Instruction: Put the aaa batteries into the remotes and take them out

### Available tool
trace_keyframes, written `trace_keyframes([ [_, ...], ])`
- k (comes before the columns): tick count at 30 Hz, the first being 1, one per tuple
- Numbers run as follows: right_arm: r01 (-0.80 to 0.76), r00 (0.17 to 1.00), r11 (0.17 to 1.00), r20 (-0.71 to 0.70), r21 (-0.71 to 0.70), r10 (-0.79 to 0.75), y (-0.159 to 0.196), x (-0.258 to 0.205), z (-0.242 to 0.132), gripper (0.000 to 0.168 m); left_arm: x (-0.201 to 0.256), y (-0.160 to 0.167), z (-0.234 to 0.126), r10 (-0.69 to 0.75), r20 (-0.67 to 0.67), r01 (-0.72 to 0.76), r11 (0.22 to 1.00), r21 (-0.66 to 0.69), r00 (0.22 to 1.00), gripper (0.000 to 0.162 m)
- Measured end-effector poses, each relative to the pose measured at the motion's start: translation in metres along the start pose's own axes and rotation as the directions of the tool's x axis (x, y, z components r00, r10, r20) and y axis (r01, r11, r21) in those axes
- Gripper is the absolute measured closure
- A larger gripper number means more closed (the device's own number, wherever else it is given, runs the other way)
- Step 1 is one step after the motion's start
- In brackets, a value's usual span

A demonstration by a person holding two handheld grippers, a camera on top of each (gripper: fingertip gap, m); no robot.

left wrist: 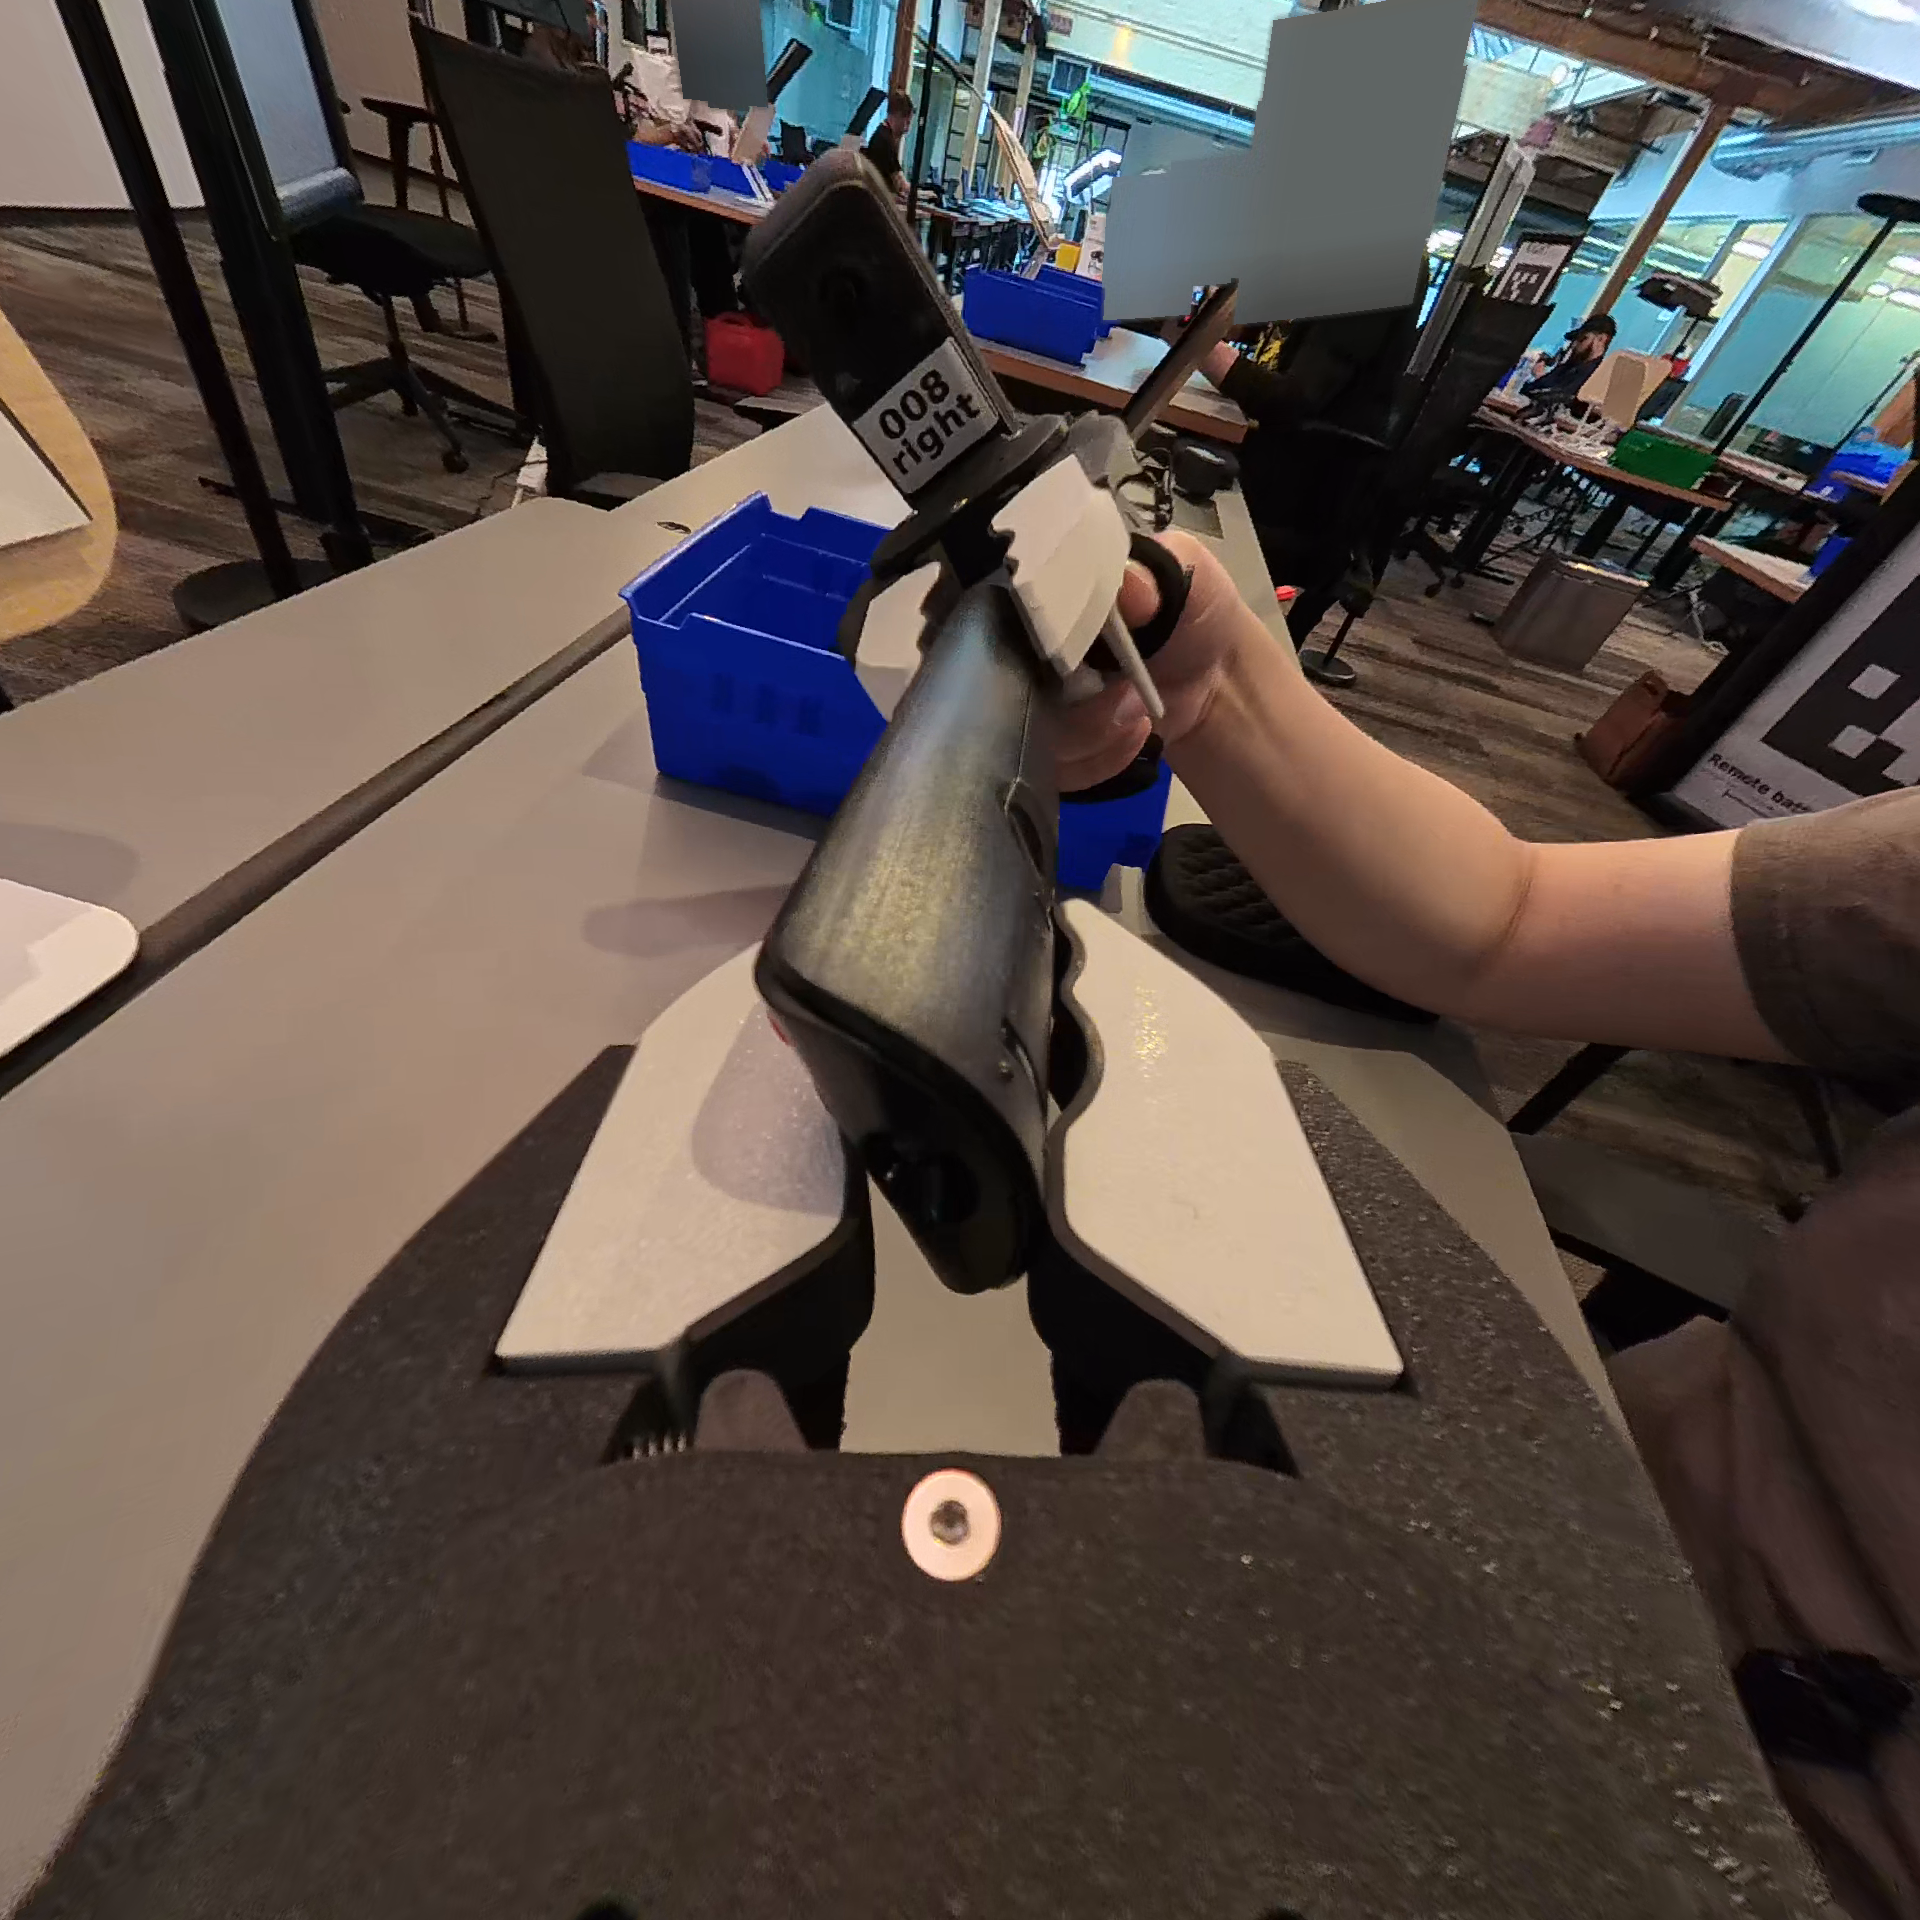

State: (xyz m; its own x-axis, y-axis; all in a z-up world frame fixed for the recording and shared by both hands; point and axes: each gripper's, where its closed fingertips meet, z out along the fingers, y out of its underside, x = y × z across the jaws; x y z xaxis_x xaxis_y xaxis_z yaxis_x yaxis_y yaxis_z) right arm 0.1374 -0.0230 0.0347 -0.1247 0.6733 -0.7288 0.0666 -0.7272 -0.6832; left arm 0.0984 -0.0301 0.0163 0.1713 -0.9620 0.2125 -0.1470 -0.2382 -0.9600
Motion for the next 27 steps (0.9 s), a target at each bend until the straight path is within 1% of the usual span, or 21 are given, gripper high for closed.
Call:
trace_keyframes([
  [2,0.019,1.000,1.000,0.004,0.022,-0.019,-0.004,-0.002,-0.001,0.140,0.000,-0.003,0.001,-0.036,-0.010,0.036,0.999,0.035,0.999,0.130],
  [4,0.054,0.998,0.998,-0.021,0.022,-0.054,-0.005,-0.001,-0.002,0.131,0.001,-0.004,0.000,-0.069,-0.036,0.071,0.996,0.049,0.997,0.130],
  [6,0.079,0.995,0.997,-0.056,0.009,-0.079,-0.003,0.002,-0.002,0.127,-0.001,-0.005,0.000,-0.069,-0.027,0.070,0.996,0.055,0.997,0.130],
  [8,0.102,0.993,0.995,-0.067,0.008,-0.101,-0.003,0.002,-0.003,0.118,0.001,-0.006,0.000,-0.071,-0.033,0.073,0.996,0.058,0.997,0.130],
  [10,0.135,0.988,0.991,-0.082,0.023,-0.132,-0.006,0.002,-0.003,0.116,-0.002,-0.009,-0.002,-0.076,-0.014,0.076,0.994,0.075,0.997,0.130],
  [11,0.167,0.979,0.985,-0.121,0.038,-0.161,-0.011,0.005,-0.005,0.116,-0.004,-0.009,-0.004,-0.087,-0.012,0.087,0.993,0.075,0.996,0.130],
  [12,0.219,0.960,0.974,-0.193,0.060,-0.204,-0.017,0.010,-0.007,0.113,-0.008,-0.010,-0.005,-0.093,0.013,0.092,0.992,0.086,0.996,0.130],
  [15,0.396,0.837,0.911,-0.453,0.113,-0.307,-0.042,0.017,-0.020,0.089,-0.023,-0.012,-0.010,-0.089,0.129,0.074,0.991,0.115,0.988,0.130],
  [16,0.431,0.800,0.894,-0.510,0.123,-0.315,-0.047,0.016,-0.020,0.076,-0.026,-0.014,-0.010,-0.083,0.160,0.062,0.990,0.129,0.984,0.130],
  [17,0.445,0.775,0.885,-0.555,0.139,-0.303,-0.049,0.017,-0.017,0.064,-0.026,-0.015,-0.009,-0.080,0.174,0.055,0.989,0.140,0.982,0.130],
  [19,0.443,0.735,0.885,-0.623,0.143,-0.268,-0.047,0.025,-0.007,0.052,-0.028,-0.016,-0.007,-0.066,0.218,0.031,0.986,0.162,0.974,0.130],
  [20,0.438,0.711,0.891,-0.651,0.116,-0.265,-0.043,0.033,-0.001,0.045,-0.029,-0.014,-0.005,-0.047,0.254,0.009,0.988,0.151,0.966,0.130],
  [23,0.429,0.649,0.902,-0.713,0.054,-0.266,-0.032,0.049,0.012,0.038,-0.032,-0.006,0.003,0.021,0.336,-0.056,0.994,0.093,0.941,0.130],
  [24,0.438,0.622,0.898,-0.737,0.047,-0.265,-0.032,0.053,0.010,0.037,-0.032,-0.005,0.004,0.033,0.347,-0.069,0.993,0.092,0.937,0.130],
  [25,0.444,0.606,0.895,-0.750,0.044,-0.264,-0.033,0.054,0.009,0.041,-0.031,-0.005,0.005,0.046,0.352,-0.083,0.992,0.091,0.935,0.130],
  [27,0.430,0.619,0.900,-0.748,0.067,-0.240,-0.033,0.053,0.007,0.043,-0.029,-0.005,0.006,0.062,0.355,-0.098,0.992,0.085,0.933,0.130],
])
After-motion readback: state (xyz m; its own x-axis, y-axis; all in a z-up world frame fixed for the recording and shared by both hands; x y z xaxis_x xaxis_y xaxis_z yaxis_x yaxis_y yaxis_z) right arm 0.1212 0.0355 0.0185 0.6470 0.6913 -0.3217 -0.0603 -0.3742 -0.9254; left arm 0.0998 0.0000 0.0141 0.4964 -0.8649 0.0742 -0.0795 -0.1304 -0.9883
